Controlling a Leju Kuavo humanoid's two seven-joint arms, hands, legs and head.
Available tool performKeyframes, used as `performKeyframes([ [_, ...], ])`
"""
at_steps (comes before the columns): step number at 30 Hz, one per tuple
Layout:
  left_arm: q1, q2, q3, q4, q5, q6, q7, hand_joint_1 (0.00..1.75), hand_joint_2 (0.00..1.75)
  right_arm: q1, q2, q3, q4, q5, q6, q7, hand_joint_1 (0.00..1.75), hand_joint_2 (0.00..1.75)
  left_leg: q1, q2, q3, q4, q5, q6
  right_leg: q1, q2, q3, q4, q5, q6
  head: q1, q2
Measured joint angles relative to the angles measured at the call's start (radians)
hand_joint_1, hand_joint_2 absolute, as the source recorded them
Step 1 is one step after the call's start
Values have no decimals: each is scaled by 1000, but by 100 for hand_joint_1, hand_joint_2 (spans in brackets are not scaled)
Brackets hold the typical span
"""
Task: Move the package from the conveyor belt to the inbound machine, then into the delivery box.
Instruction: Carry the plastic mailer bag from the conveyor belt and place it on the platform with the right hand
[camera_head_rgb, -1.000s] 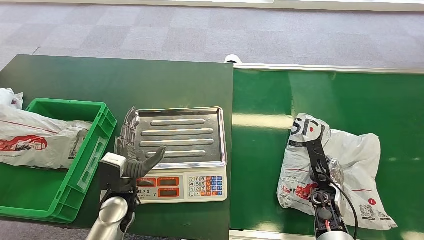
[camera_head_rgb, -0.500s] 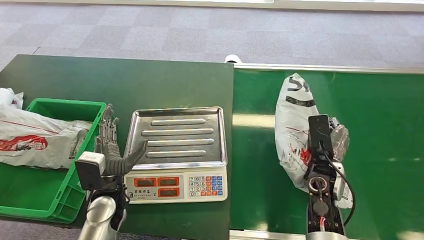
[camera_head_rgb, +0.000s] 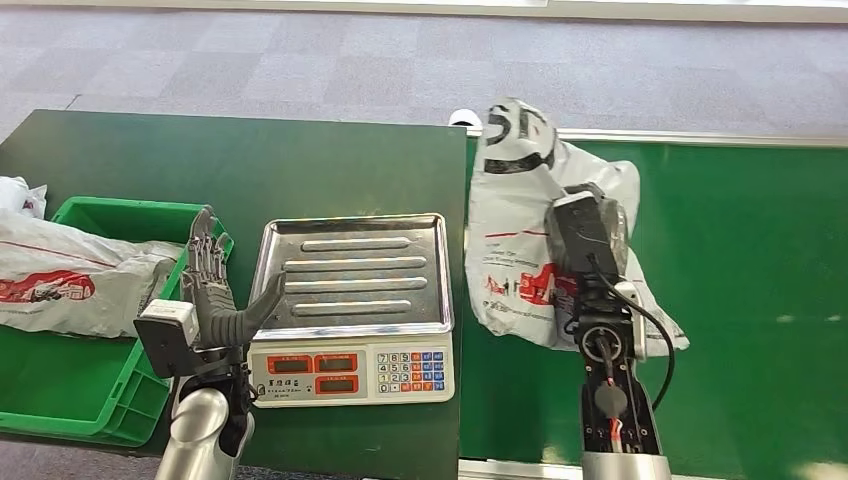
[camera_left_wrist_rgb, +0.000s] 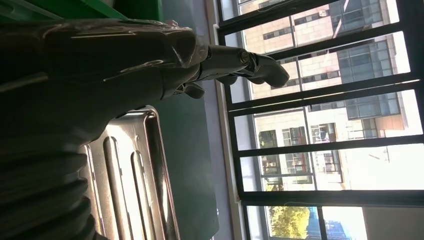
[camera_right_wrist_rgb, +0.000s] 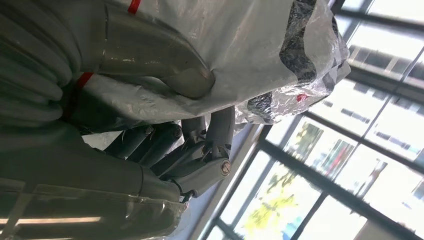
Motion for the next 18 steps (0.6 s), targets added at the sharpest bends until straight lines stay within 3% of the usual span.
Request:
performKeyframes([
  [10, -65, -14, 46, 32, 53, 69, -18, 0, 175, -138, 65, 202, 245, 58, 70, -110, 175, 175, 0, -2, -1, 0, 1, 0, 0, -2, 0, 0, 0, 0, 0, 0],
  [13, -91, -17, 70, 39, 72, 107, -30, 0, 175, -158, 104, 267, 331, 80, 70, -165, 175, 175, 0, -3, -1, 0, 1, 0, 0, -2, -1, 0, 0, 0, 0, 0],
  [18, -111, -20, 94, 47, 85, 135, -41, 0, 175, -184, 140, 327, 413, 90, 63, -186, 175, 175, 0, -3, -2, 0, 1, 0, 0, -2, -1, 0, 0, 0, 1, 0],
])
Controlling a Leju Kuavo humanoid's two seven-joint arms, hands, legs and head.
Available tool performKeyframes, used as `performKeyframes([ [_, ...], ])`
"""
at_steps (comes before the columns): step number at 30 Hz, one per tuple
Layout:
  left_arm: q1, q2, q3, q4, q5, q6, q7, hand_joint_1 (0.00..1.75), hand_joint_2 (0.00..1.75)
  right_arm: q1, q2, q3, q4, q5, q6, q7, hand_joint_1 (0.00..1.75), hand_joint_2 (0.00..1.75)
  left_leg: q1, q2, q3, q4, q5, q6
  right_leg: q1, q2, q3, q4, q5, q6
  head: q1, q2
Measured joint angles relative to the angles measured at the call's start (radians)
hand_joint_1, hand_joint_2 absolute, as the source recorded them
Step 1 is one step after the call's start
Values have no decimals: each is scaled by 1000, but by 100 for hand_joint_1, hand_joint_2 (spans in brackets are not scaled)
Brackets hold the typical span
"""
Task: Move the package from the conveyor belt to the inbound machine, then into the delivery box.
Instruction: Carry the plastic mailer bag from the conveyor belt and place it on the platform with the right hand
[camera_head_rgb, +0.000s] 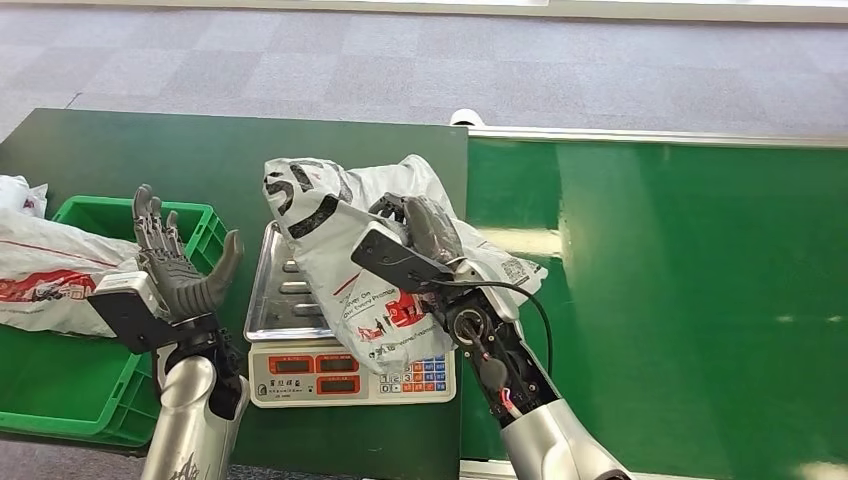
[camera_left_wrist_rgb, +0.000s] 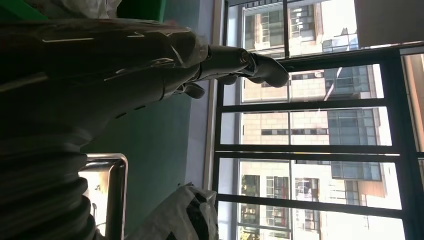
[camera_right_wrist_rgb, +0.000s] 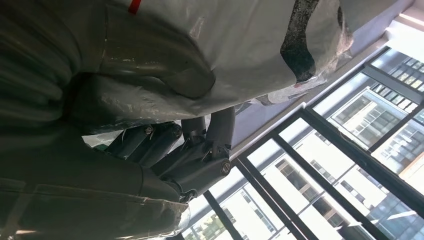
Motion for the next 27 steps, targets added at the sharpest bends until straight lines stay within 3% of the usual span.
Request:
performKeyframes([
  [5, -15, -1, 31, 10, 71, 43, -24, 0, 175, -13, 7, 69, 40, -39, -2, -46, 175, 175, -1, -1, 0, 0, 0, 0, -1, 0, 0, 0, 0, 0, 0, 0],
  [9, -24, -1, 53, 22, 101, 45, -30, 0, 175, -18, 6, 93, 78, -93, -14, -93, 5, 175, -1, 0, 0, 0, 0, 0, -1, 0, 0, 0, 0, 0, 0, 0],
  [17, -25, -2, 92, 29, 128, 33, -44, 0, 175, -10, 6, 82, 112, -189, -42, -210, 0, 175, 0, 0, 0, 0, 0, 0, 0, 0, 0, 0, 0, 0, 0, 0],
  [21, -21, -1, 103, 29, 85, 17, -53, 0, 175, 12, 6, 76, 89, -220, -108, -231, 0, 175, 0, 0, 0, 0, 0, 0, -1, 0, 0, 0, 0, 0, 0, 0],
  [27, -38, 5, 17, 30, -79, -57, -36, 0, 175, 61, 5, 63, -21, -341, -164, -314, 0, 175, -1, -1, 0, 0, 0, 0, -1, 0, 0, 0, 0, 0, 0, 0],
])
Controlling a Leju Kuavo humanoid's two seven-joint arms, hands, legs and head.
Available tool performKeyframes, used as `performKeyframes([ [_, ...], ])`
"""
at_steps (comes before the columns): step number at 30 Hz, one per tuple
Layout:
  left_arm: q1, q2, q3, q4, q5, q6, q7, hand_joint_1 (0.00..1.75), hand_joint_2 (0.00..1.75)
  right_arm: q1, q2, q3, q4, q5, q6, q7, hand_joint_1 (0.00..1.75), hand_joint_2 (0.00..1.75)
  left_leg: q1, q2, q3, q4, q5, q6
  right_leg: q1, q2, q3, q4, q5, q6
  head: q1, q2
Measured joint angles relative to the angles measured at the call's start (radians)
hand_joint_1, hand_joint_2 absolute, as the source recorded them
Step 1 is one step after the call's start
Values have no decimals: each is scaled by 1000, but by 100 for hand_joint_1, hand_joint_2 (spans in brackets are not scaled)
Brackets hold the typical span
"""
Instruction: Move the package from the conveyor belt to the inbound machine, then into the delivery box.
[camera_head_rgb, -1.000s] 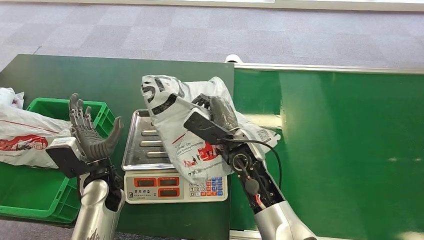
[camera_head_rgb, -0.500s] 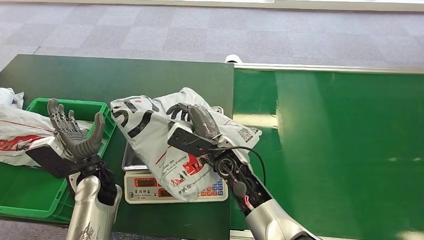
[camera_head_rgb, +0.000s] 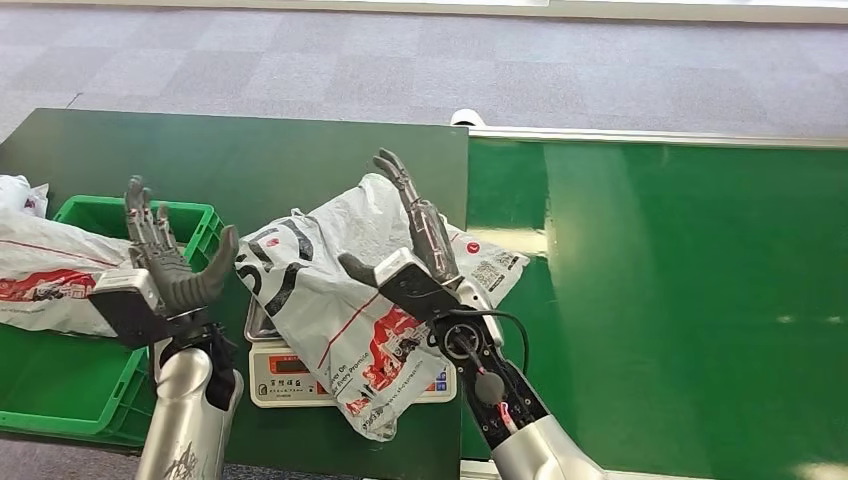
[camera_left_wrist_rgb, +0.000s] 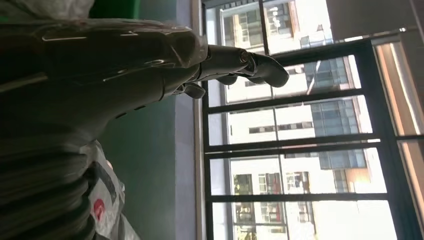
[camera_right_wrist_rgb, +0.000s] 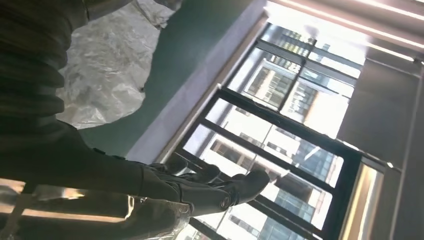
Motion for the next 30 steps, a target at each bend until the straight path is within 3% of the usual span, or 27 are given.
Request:
performKeyframes([
  [8, -57, 2, -145, 47, -86, -77, 68, 0, 175, 60, -17, -33, -166, -120, -35, -45, 0, 175, 0, 2, 0, 0, 0, 0, 0, 1, 0, 0, 0, 0, 0, 0],
  [13, -69, 4, -167, 69, -104, -90, 82, 0, 175, 76, -23, -40, -213, -123, -50, -48, 0, 175, 0, 1, 0, 0, 0, 0, 0, 0, -1, 0, 0, 0, 0, 0],
  [18, -95, 7, -213, 128, -212, -179, 104, 0, 175, 123, -39, -44, -335, -90, -115, -23, 0, 175, -1, 0, 0, 0, 0, 0, -1, 0, 0, 0, 0, 0, 0, 0],
  [22, -130, 6, -282, 250, -272, -255, 97, 4, 175, 155, -58, -38, -458, -40, -129, 9, 0, 175, -2, 1, 0, 0, 0, 0, -2, 0, 0, 0, 0, 0, 0, 0],
  [26, -159, 2, -333, 353, -301, -304, 97, 167, 175, 171, -73, -27, -525, -24, -131, 15, 0, 175, -2, 1, 0, 0, 0, 0, -1, 0, 0, 0, 0, 0, 0, 0],
  [30, -210, -6, -392, 489, -370, -388, 122, 174, 175, 175, -81, -10, -561, 12, -136, 34, 0, 175, -1, 1, 0, 0, 0, 0, -1, 0, 0, 0, 0, 0, 0, 0],
])
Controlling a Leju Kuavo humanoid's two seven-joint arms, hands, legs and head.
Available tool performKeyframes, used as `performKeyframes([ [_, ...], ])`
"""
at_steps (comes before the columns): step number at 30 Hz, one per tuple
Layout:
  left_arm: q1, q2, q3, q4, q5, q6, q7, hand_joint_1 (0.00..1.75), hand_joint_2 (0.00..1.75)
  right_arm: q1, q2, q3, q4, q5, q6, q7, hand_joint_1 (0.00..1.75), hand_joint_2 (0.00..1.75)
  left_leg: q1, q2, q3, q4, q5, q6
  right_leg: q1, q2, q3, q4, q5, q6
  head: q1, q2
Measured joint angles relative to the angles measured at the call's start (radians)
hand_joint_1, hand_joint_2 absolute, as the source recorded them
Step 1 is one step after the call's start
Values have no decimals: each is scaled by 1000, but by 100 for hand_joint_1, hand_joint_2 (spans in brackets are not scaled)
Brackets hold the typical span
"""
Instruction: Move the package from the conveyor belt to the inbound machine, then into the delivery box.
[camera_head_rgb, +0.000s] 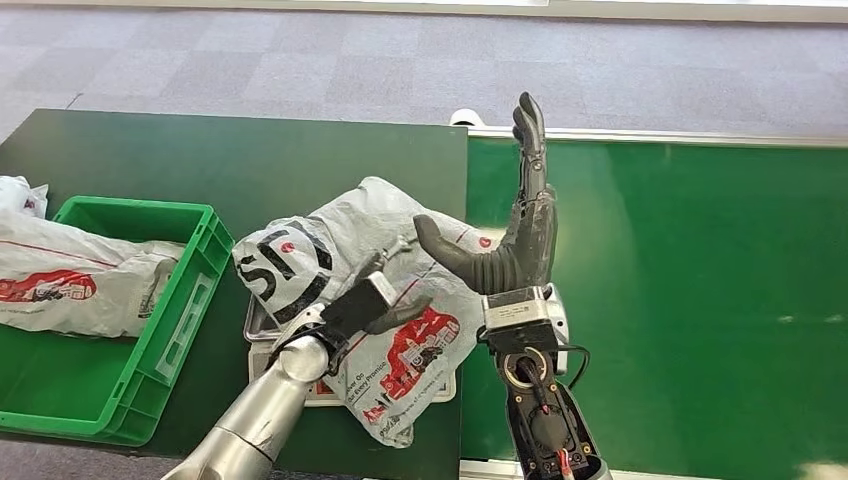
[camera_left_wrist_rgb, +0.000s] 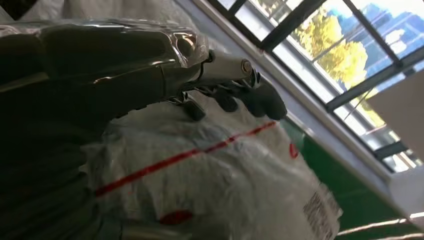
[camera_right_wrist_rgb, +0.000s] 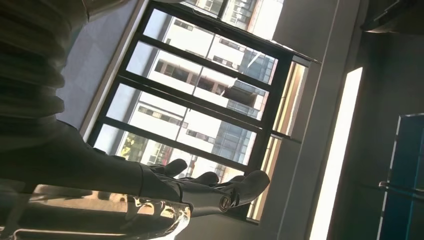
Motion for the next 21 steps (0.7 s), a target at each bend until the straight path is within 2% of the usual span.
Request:
performKeyframes([
  [4, -42, -17, -48, 124, -36, -21, 7, 173, 175, 10, -3, 8, -26, 13, -4, 10, 0, 175, 0, 0, 0, 0, 0, 0, 0, 0, 0, 0, 0, 0, 0, 0],
  [9, -85, -24, -71, 212, -50, -22, 11, 175, 175, 21, -9, 9, -51, 7, 7, 14, 0, 175, 0, -1, 0, 0, 0, 0, 0, 0, 1, 0, 0, 0, 0, 0],
  [21, -117, -33, -86, 268, -69, -28, 14, 175, 175, 49, -14, 9, -87, 9, 27, 27, 0, 175, 0, -1, 1, 0, 0, 0, 0, 0, 2, 0, 0, 0, 0, 0],
])
